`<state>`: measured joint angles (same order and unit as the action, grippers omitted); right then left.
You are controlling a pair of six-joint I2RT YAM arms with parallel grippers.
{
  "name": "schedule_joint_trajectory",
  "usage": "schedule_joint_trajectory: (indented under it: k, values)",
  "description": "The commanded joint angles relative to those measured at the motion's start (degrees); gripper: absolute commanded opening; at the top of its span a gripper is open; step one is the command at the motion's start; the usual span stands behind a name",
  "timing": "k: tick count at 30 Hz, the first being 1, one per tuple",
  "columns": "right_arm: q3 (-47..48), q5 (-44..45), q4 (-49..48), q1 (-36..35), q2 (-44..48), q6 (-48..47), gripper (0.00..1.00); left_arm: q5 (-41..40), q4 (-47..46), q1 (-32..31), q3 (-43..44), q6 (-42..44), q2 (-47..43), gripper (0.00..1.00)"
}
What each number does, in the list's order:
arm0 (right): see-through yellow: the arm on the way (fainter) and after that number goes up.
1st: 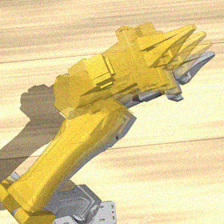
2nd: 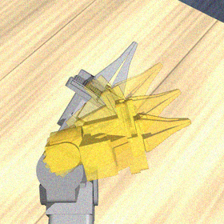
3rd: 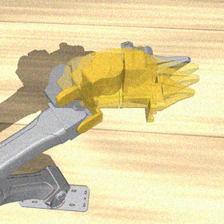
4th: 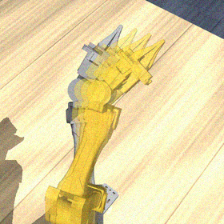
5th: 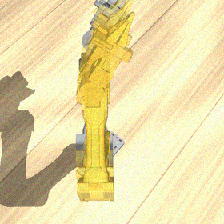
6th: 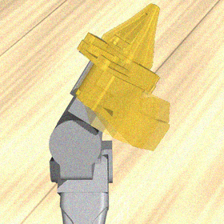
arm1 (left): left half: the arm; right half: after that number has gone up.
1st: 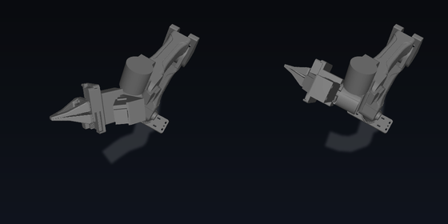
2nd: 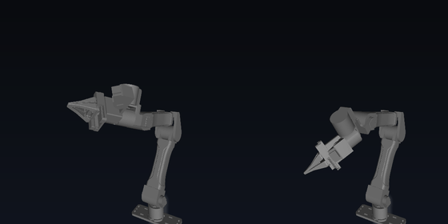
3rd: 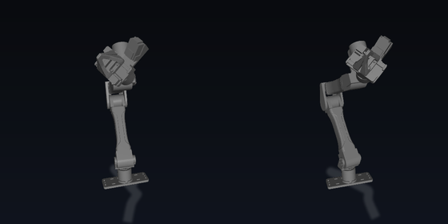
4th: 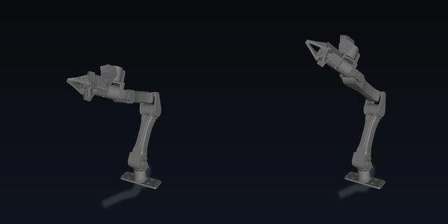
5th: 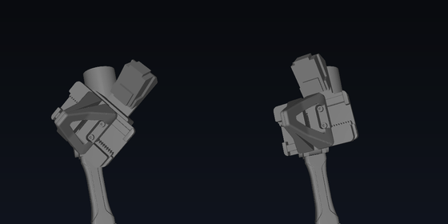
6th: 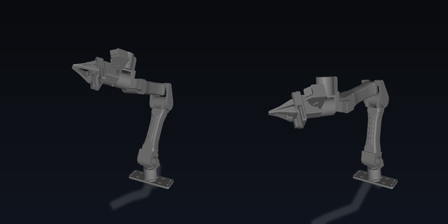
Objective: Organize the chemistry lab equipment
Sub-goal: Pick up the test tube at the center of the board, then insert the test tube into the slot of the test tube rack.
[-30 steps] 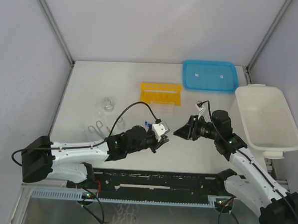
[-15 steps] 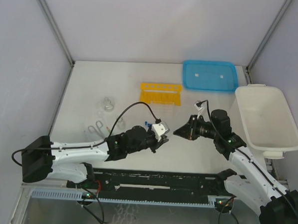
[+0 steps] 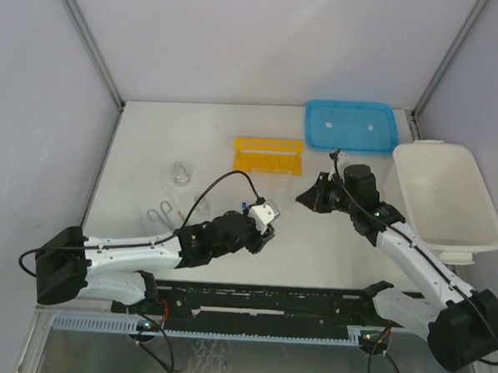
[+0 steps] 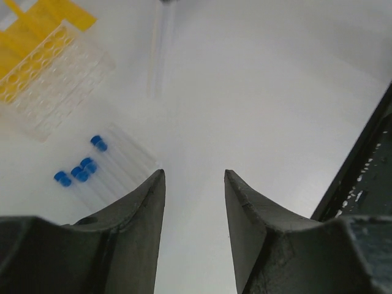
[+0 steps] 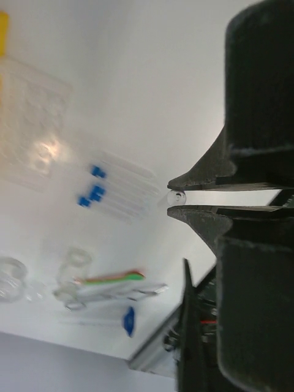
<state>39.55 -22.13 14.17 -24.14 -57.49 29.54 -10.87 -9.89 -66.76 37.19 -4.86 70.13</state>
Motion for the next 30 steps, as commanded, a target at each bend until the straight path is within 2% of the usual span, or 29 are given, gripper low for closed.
schedule_joint_trajectory:
  k: [1,6,12,17,22,30]
  values:
    - [9.42,13.21,0.60,-0.97,-5.98,-3.37,0.00,-8.12,6.68,1.36,3.15,-4.25,-1.69,0.48]
    - [20.95,21.10,4.16,-2.32,-14.94,-7.07,0.00,-12.57,11.53,3.72,4.94,-8.46,-2.91,0.48]
    - [36.70,29.93,6.73,-1.08,-26.47,-12.57,0.00,-13.10,14.45,7.72,6.03,-11.64,-6.37,0.48]
    - [44.65,36.70,6.41,-2.13,-34.65,-18.22,0.00,-13.37,17.21,9.44,7.45,-13.51,-6.10,0.47]
    - [47.53,45.22,5.22,-5.26,-39.43,-24.17,0.00,-13.73,17.68,9.78,6.69,-15.22,-6.60,0.46]
    - [47.55,43.50,4.68,-4.53,-40.86,-24.33,0.00,-12.94,16.30,10.75,4.93,-15.52,-7.42,0.45]
